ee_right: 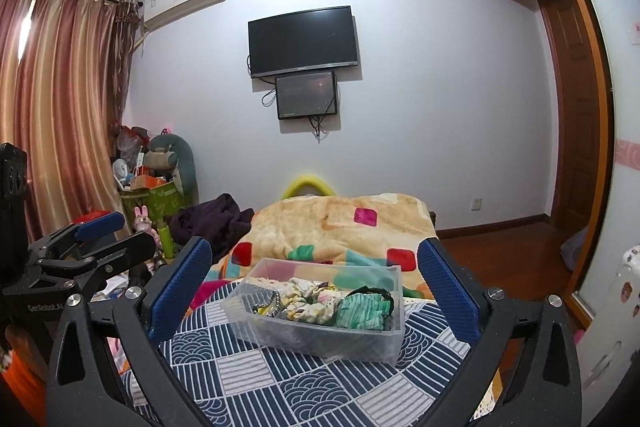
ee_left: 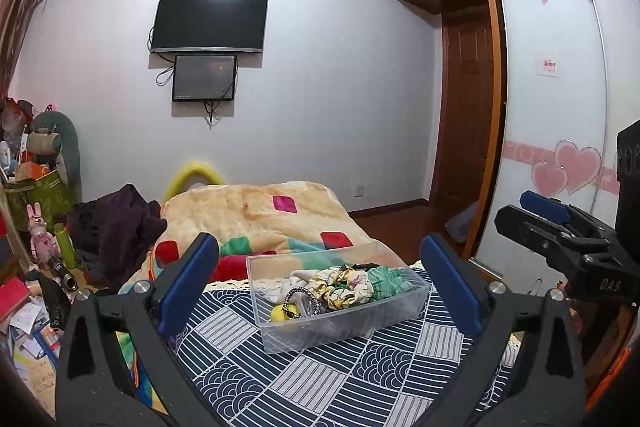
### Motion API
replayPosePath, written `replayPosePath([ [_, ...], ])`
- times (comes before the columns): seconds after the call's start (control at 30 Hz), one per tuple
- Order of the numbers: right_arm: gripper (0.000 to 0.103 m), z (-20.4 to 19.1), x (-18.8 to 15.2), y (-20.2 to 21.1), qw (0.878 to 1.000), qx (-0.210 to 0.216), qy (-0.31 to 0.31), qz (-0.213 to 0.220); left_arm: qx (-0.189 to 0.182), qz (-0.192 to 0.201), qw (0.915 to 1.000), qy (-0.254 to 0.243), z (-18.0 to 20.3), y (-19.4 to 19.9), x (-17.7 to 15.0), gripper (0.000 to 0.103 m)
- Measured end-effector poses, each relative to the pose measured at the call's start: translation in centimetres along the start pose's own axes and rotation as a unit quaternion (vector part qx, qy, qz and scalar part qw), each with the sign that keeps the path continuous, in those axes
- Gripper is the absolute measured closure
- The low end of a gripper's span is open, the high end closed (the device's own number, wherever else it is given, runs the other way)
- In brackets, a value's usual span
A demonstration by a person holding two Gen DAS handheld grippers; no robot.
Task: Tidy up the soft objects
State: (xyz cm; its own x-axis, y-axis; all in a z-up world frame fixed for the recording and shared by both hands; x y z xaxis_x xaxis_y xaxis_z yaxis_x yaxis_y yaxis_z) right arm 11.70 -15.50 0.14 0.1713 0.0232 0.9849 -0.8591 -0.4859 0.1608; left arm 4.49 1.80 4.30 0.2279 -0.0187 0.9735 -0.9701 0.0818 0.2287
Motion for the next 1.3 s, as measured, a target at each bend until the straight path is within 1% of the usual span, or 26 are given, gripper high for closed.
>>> replayPosePath([
  [0.6,0.0,-0.21,0.35,0.33,1.0,0.006,-0.001,0.003,0.0,0.001,1.0,-0.002,0.03,0.12,0.11,0.001],
  [1.3,0.0,-0.2,0.31,0.36,1.0,0.003,-0.004,0.003,-0.011,0.004,0.9999,-0.008,0.28,0.37,0.3,0.0],
])
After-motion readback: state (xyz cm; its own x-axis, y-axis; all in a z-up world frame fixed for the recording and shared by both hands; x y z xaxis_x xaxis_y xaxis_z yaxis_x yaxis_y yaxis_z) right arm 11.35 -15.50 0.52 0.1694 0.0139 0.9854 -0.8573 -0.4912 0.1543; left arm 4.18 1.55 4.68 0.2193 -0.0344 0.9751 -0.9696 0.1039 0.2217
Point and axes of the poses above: each gripper's, at about its wrist camera, not at the fingertips, and y roughly against the way its jaws point, z to its right, x to its top, the point moved 2 cm from there along -y, roughly the way its jaws point, and after that the axes turned 3 degrees about -y, right-handed, at the moved point
